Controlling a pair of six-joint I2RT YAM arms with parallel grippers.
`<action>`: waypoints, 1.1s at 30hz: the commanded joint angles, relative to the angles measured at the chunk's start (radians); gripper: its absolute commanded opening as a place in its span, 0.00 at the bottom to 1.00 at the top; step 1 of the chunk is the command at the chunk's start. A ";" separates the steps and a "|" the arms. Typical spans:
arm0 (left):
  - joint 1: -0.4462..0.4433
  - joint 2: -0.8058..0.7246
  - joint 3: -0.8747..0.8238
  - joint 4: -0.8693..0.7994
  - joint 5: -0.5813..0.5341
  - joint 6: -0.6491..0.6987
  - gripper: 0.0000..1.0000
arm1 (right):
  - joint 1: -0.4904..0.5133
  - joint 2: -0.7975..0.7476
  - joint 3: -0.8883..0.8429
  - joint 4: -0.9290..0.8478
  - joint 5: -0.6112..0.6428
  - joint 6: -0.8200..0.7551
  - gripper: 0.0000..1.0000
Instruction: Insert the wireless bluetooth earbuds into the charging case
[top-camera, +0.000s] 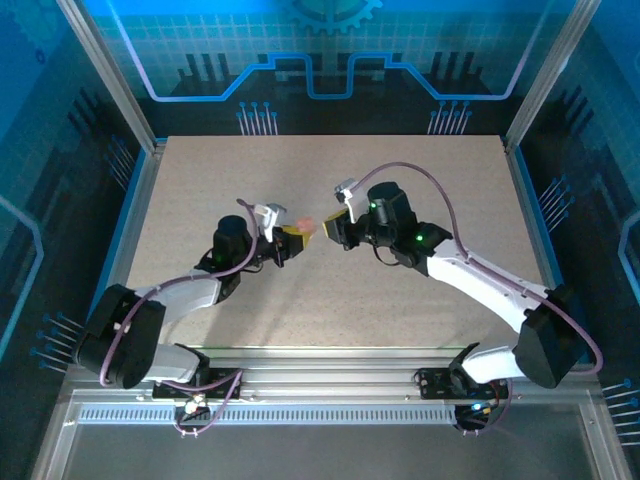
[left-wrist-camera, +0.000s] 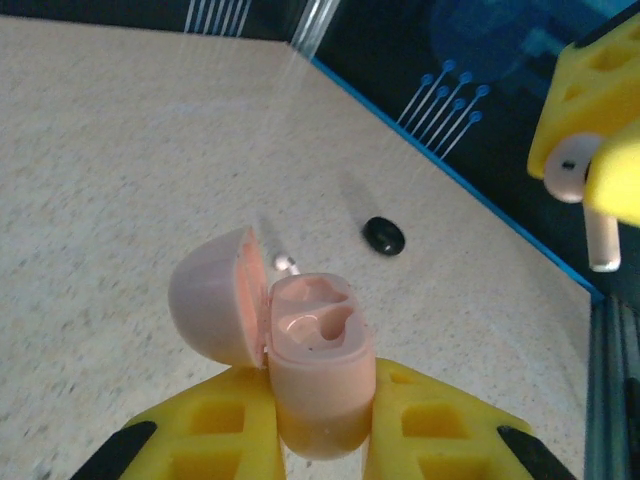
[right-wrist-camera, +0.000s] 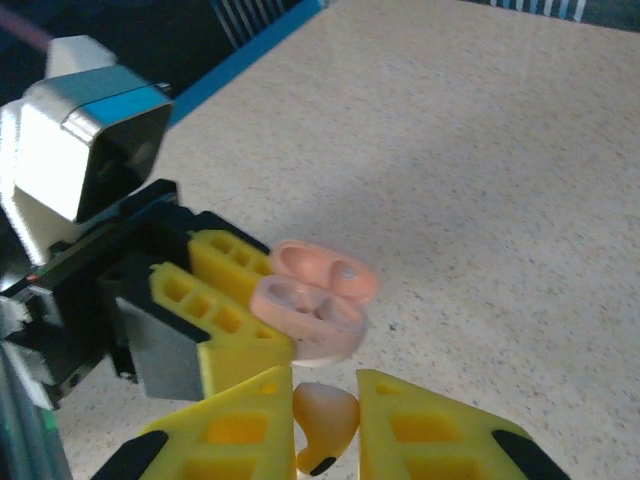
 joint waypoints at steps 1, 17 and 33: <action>-0.012 0.027 -0.017 0.211 0.112 0.047 0.17 | 0.003 -0.038 -0.033 0.079 -0.098 -0.067 0.18; -0.032 0.066 -0.028 0.355 0.233 0.079 0.18 | 0.018 -0.021 0.002 0.109 -0.105 -0.185 0.18; -0.043 0.059 -0.028 0.373 0.264 0.092 0.18 | 0.009 0.027 0.049 0.095 -0.125 -0.224 0.18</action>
